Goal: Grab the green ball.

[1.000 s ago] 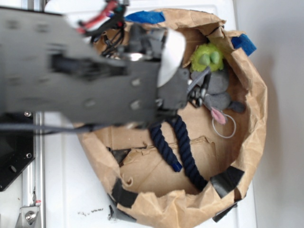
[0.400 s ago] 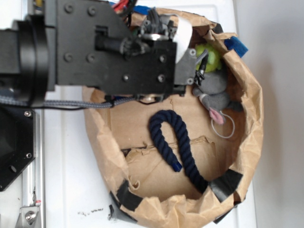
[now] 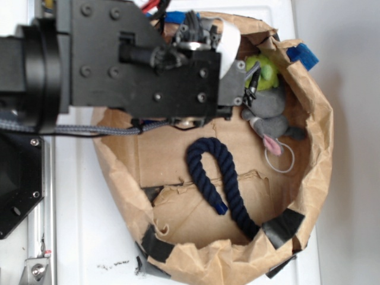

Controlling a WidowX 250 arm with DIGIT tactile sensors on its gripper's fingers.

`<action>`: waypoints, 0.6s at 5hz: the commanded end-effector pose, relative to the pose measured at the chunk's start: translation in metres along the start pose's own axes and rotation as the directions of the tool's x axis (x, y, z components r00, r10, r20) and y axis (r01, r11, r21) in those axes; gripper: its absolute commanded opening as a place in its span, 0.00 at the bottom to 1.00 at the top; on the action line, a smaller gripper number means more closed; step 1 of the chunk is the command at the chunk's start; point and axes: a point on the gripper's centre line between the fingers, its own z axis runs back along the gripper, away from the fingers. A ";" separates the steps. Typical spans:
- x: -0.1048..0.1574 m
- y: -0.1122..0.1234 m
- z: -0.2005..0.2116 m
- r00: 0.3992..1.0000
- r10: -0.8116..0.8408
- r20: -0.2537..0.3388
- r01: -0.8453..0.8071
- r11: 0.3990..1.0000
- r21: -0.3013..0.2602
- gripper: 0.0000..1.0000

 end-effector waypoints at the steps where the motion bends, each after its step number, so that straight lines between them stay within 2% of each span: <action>1: 0.004 -0.004 -0.018 0.991 0.128 0.035 -0.127 0.992 -0.014 1.00; 2: -0.003 -0.006 -0.006 0.986 0.164 -0.008 -0.164 0.986 -0.034 1.00; 3: -0.001 -0.003 -0.006 0.983 0.181 -0.003 -0.181 0.982 -0.048 1.00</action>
